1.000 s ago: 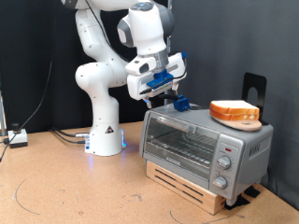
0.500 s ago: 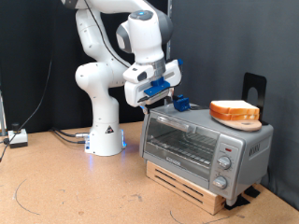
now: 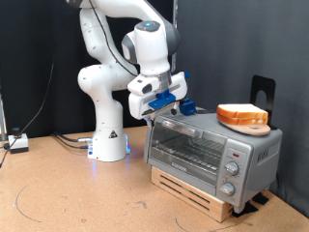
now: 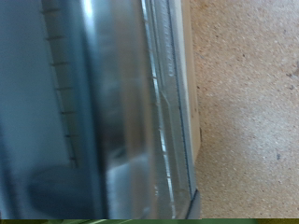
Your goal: Make a piece of toast with the oven
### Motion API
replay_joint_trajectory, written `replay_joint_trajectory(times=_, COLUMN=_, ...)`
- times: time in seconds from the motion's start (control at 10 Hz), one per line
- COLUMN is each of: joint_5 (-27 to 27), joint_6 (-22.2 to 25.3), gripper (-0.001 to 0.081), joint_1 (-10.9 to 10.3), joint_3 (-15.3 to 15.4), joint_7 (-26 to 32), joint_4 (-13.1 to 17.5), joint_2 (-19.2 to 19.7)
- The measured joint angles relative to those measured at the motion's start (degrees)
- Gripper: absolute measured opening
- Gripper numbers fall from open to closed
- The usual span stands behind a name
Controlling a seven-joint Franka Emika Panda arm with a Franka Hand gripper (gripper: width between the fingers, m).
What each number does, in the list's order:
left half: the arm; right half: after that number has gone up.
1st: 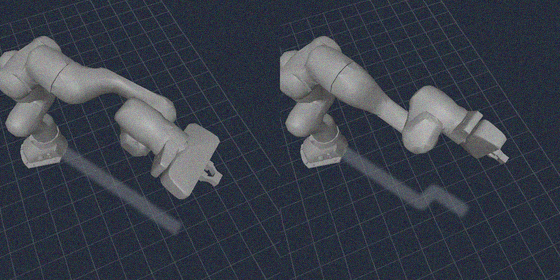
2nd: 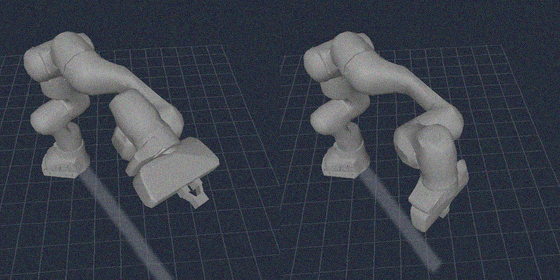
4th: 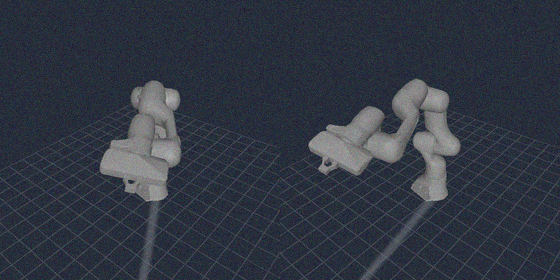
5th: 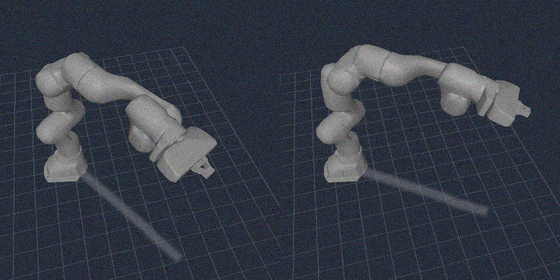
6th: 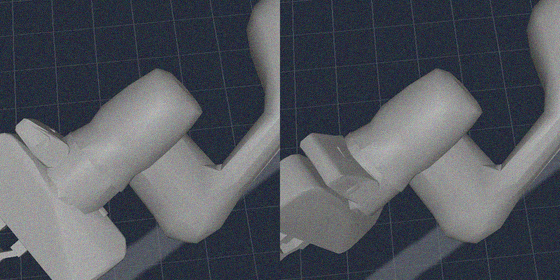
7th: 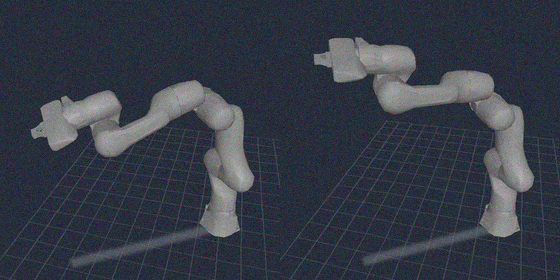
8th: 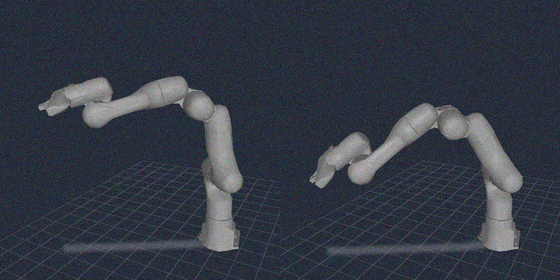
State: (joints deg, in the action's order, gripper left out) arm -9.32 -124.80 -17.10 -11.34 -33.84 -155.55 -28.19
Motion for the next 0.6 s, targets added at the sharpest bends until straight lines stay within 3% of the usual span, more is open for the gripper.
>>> replay_joint_trajectory(times=0.3, joint_5=1.92, joint_6=-2.11, gripper=0.081, joint_1=1.68, joint_3=-0.17, joint_7=-0.16, joint_4=-0.88, joint_2=1.77)
replay_joint_trajectory(times=0.6, joint_5=4.0, joint_6=-2.42, gripper=0.081, joint_1=4.75, joint_3=-0.93, joint_7=0.06, joint_4=-0.89, joint_2=2.26)
